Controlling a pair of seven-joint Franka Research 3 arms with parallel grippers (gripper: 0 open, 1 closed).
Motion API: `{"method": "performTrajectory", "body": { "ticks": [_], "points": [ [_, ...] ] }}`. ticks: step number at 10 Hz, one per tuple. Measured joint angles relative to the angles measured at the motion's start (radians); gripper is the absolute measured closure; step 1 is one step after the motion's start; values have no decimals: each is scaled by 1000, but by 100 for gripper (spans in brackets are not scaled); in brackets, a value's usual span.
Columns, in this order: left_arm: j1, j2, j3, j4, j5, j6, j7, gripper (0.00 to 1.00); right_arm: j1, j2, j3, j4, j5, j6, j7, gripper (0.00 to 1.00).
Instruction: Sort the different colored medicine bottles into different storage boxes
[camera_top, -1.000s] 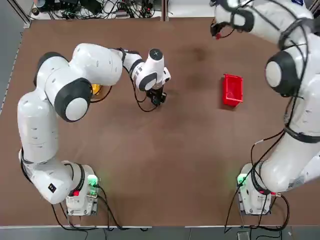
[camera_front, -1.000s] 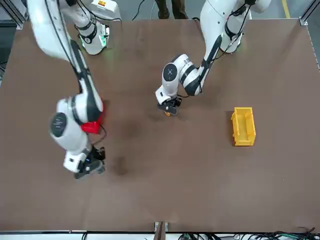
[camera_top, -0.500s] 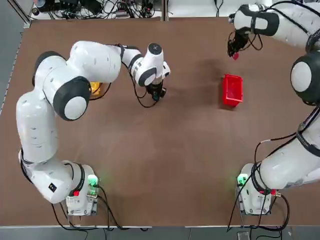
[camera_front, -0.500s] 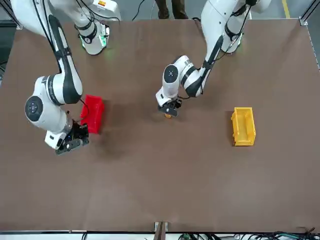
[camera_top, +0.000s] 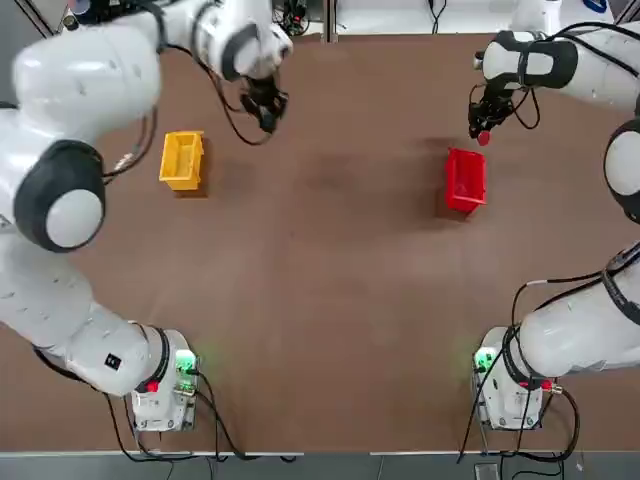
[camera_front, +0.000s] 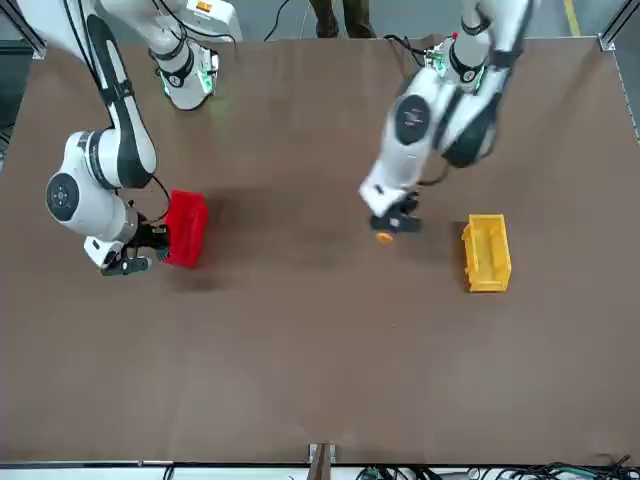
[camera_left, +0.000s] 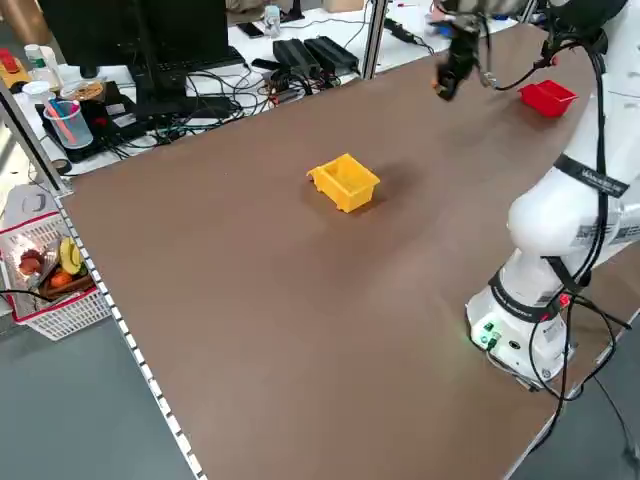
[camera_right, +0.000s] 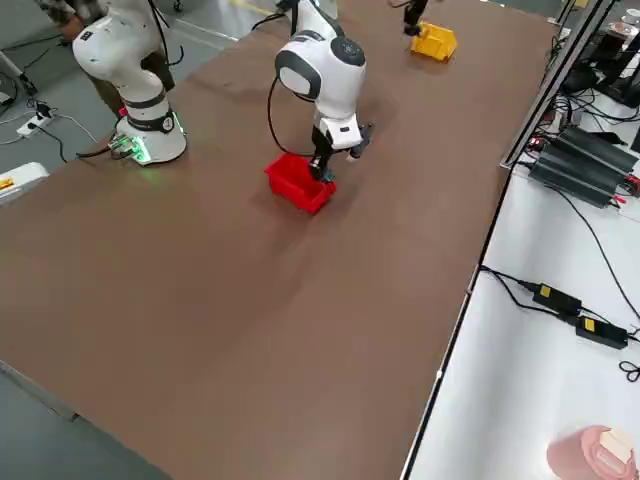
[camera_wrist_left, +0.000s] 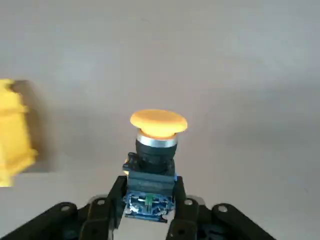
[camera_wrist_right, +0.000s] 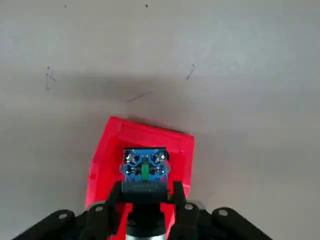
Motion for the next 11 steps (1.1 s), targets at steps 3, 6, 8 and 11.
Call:
{"method": "performTrajectory", "body": {
  "ticks": [3, 6, 8, 11],
  "points": [
    [306, -24, 1, -62, -8, 1, 223, 59, -1, -9, 6, -18, 5, 3, 16, 42],
    [419, -19, 1, -190, -4, 110, 266, 59, -2, -10, 8, -20, 8, 6, 19, 1],
    [452, 9, 1, -247, 49, 169, 266, 59, -2, -11, 9, -19, 11, 8, 19, 0],
    [475, 81, 1, -287, 109, 248, 266, 59, -2, -15, 9, 2, 14, 8, 27, 0]
  ]
}}
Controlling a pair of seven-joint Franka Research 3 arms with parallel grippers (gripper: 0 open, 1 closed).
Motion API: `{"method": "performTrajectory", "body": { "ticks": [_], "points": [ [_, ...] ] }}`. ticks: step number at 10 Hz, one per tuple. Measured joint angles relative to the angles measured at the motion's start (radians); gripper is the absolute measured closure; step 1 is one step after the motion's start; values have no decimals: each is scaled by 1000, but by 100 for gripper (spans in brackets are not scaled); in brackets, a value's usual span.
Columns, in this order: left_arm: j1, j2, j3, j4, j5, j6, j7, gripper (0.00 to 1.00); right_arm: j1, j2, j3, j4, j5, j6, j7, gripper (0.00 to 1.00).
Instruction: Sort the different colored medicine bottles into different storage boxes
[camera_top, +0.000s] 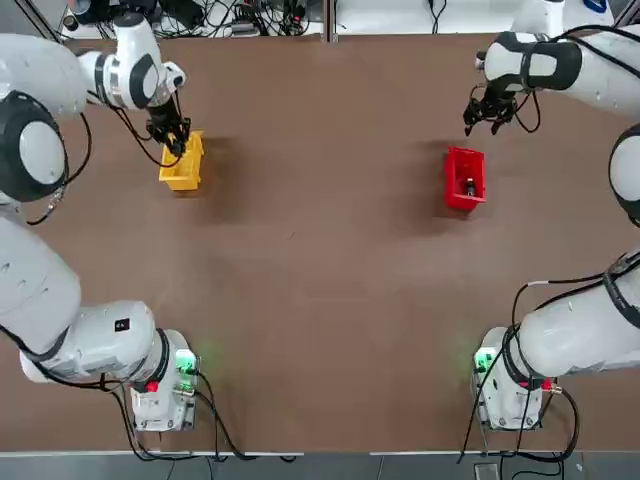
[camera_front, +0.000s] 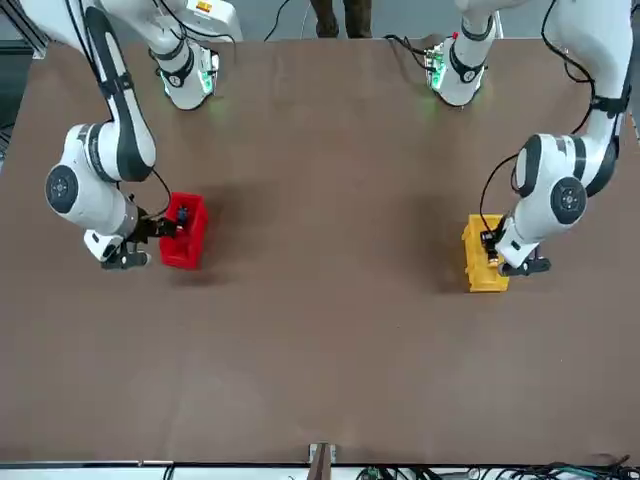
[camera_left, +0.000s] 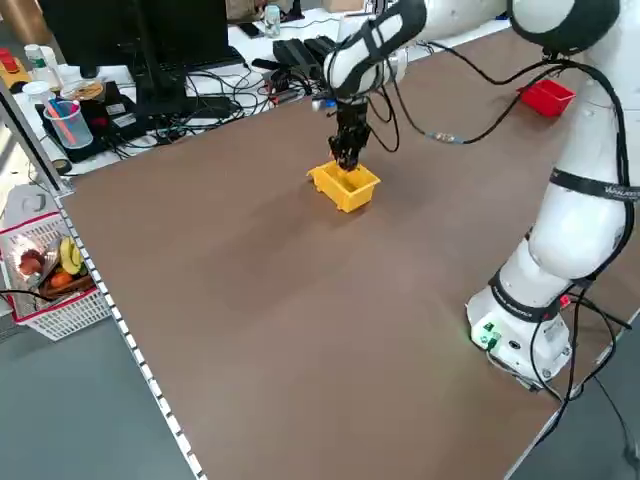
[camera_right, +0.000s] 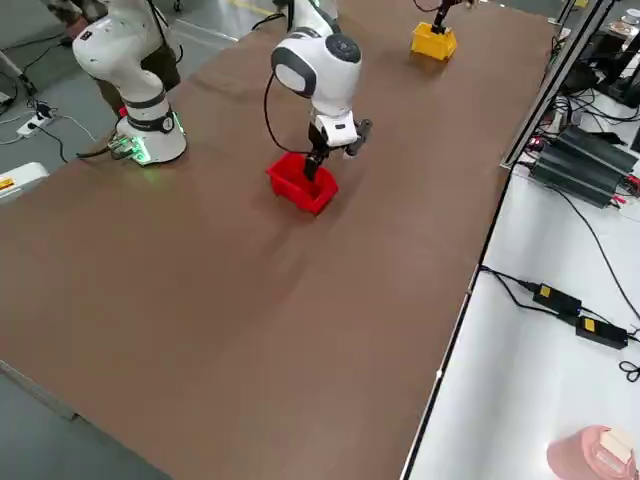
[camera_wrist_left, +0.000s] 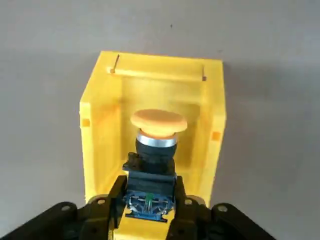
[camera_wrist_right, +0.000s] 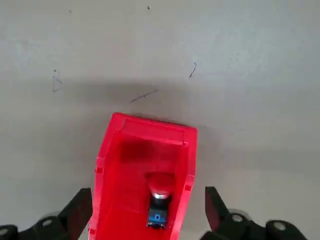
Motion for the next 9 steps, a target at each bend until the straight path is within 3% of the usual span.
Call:
{"method": "performTrajectory", "body": {
  "ticks": [2, 4, 6, 9],
  "points": [
    [2, 21, 0, 0, 29, 10, 0, 57, -1, -4, -2, 41, 0, -2, 9, 0],
    [2, 19, -2, 26, 30, -3, 0, 32, -15, -8, -9, 128, -17, -72, 10, 0],
    [2, -4, -4, 130, 30, -148, 0, 3, -42, -15, -15, 261, -91, -198, 11, 0],
    [4, -121, -6, 300, 8, -360, -2, 1, -60, -17, -17, 337, -143, -254, 13, 0]
  ]
}}
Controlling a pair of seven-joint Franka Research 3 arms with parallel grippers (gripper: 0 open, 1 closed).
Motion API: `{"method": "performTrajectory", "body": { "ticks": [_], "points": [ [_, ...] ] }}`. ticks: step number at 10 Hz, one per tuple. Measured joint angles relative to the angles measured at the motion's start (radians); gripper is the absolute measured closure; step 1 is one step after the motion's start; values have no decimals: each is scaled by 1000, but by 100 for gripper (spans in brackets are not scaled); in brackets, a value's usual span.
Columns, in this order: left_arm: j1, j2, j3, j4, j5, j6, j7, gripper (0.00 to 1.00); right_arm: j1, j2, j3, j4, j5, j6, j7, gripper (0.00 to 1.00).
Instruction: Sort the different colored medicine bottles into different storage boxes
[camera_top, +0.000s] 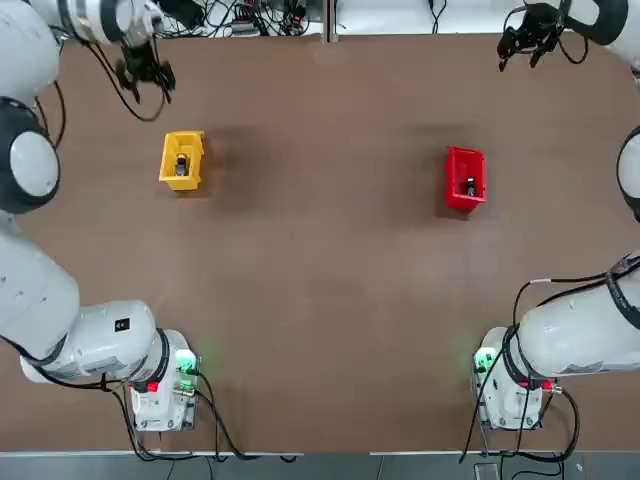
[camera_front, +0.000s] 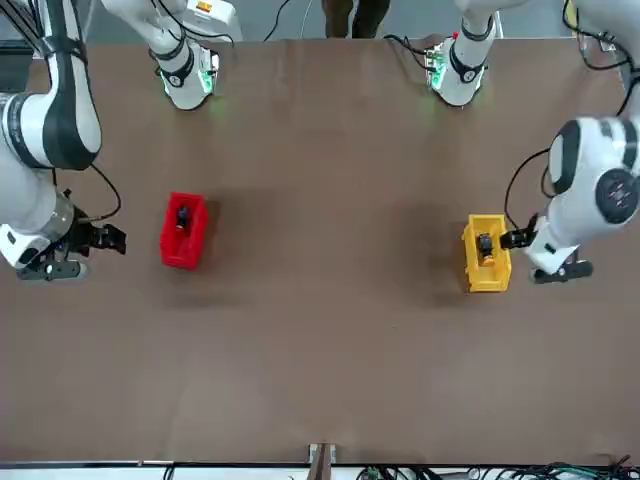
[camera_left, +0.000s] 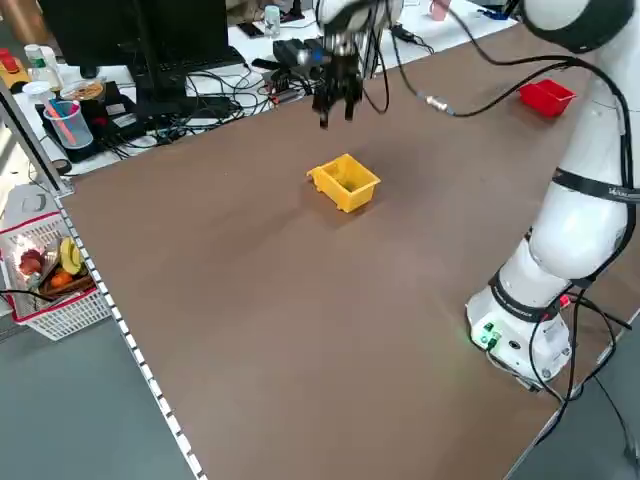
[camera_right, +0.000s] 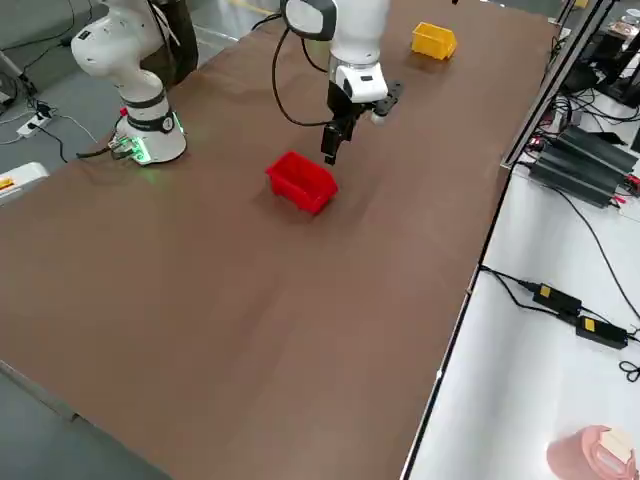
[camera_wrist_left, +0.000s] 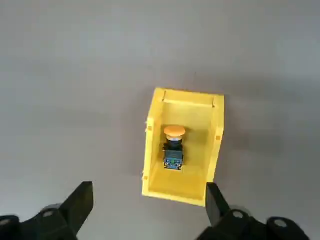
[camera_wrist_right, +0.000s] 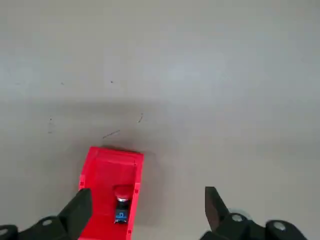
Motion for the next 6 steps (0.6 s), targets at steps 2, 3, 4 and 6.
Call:
{"method": "performTrajectory", "body": {
  "ticks": [2, 3, 4, 6],
  "points": [
    [32, -78, 2, 99, -72, -118, 20, 1, -10, -4, -1, 66, -22, -78, 3, 0],
    [48, -91, 7, 166, -108, -184, 70, 1, -12, -12, -1, 127, -22, -140, 5, 0],
    [47, -93, 27, 229, -134, -233, 118, 1, -14, -28, -1, 178, -17, -190, 8, 0],
    [-30, -95, 121, 323, -154, -304, 179, 1, -15, -65, 0, 208, 16, -223, 23, 0]
  ]
}}
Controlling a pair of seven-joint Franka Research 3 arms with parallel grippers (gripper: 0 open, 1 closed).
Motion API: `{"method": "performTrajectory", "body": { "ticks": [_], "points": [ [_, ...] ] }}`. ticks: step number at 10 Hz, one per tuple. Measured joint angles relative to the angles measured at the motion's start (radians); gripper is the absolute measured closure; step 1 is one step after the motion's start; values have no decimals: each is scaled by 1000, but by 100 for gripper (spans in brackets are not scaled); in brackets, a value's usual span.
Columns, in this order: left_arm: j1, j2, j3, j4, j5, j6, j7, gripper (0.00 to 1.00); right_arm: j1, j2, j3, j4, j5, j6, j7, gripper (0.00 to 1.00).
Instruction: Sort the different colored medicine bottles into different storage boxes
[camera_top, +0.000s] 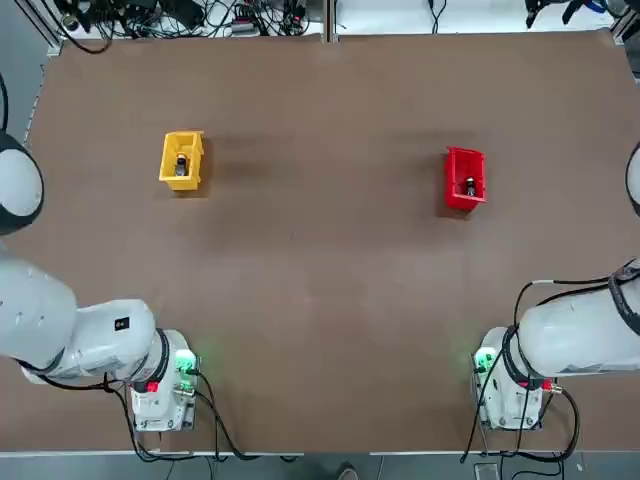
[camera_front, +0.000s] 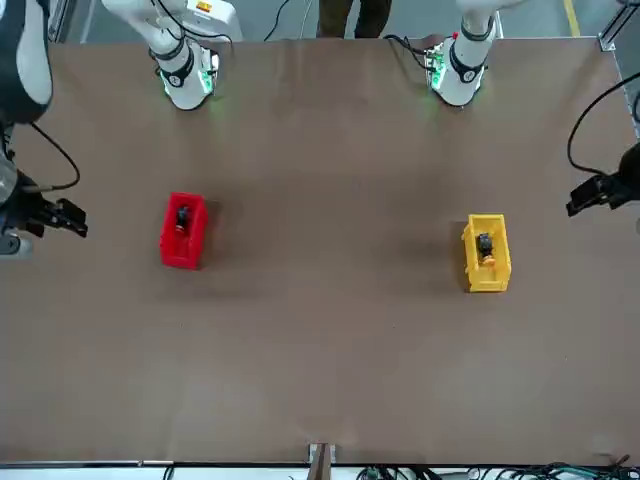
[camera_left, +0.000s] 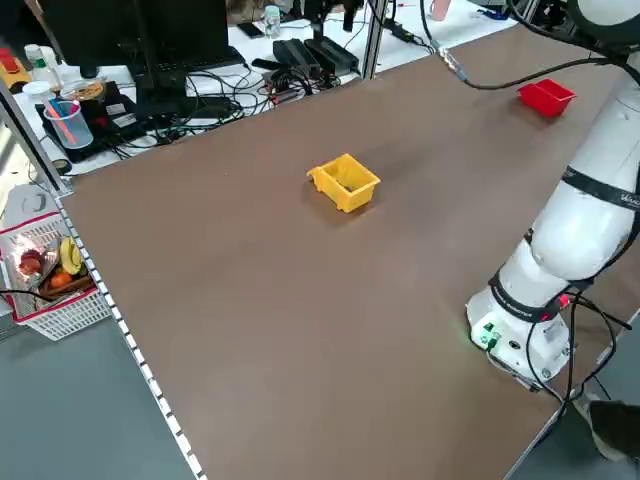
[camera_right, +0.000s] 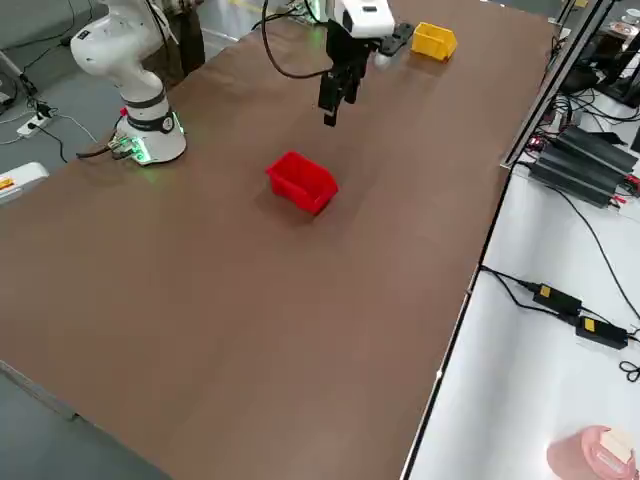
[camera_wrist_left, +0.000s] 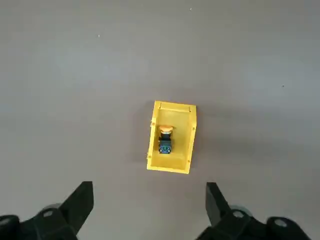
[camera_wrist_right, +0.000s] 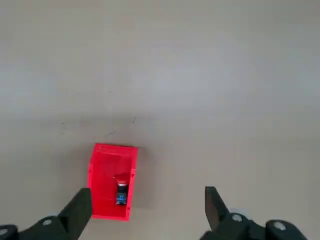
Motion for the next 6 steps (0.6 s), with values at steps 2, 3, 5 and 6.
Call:
{"method": "performTrajectory", "body": {
  "ticks": [2, 3, 5, 6],
  "points": [
    [-112, -13, 84, 50, 0, -43, 31, 1, 0, -26, 5, 7, 14, -17, 23, 0],
    [-124, -21, 88, 53, 0, -66, 51, 1, 0, -38, 10, 16, 16, -49, 30, 0],
    [-128, -23, 88, 56, -1, -78, 83, 1, 0, -61, 25, 24, 16, -97, 46, 0],
    [-128, -23, 88, 58, -2, -78, 87, 1, 0, -65, 29, 24, 16, -102, 48, 0]
  ]
}}
